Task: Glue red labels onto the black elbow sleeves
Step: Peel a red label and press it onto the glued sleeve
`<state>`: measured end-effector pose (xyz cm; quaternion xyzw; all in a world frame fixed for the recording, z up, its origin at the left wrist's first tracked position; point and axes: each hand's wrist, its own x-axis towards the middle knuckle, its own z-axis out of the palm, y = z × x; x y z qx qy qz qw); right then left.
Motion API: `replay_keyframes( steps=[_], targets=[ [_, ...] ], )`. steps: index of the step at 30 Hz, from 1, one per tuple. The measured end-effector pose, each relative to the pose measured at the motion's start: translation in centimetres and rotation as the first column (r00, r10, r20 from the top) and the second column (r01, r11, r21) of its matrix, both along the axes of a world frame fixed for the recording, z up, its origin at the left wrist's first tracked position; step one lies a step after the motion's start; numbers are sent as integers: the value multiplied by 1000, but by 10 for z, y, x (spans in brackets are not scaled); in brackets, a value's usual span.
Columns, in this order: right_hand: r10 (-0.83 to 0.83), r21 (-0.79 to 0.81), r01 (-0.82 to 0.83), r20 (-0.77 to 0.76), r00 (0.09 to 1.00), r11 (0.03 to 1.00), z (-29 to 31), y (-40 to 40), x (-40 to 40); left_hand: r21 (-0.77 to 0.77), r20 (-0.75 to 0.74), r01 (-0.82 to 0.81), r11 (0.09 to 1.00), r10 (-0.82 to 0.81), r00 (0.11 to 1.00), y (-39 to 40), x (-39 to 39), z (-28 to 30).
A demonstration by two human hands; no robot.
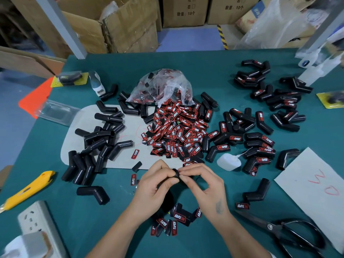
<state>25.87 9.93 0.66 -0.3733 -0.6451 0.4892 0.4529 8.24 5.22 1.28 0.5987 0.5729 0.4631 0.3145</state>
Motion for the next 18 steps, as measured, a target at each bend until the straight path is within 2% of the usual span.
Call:
replay_keyframes(
  steps=[18],
  targets=[
    [34,-215,-39,-29,999,976,7,2,2,-32,-22,45,998,-46,999,0,0,-4]
  ],
)
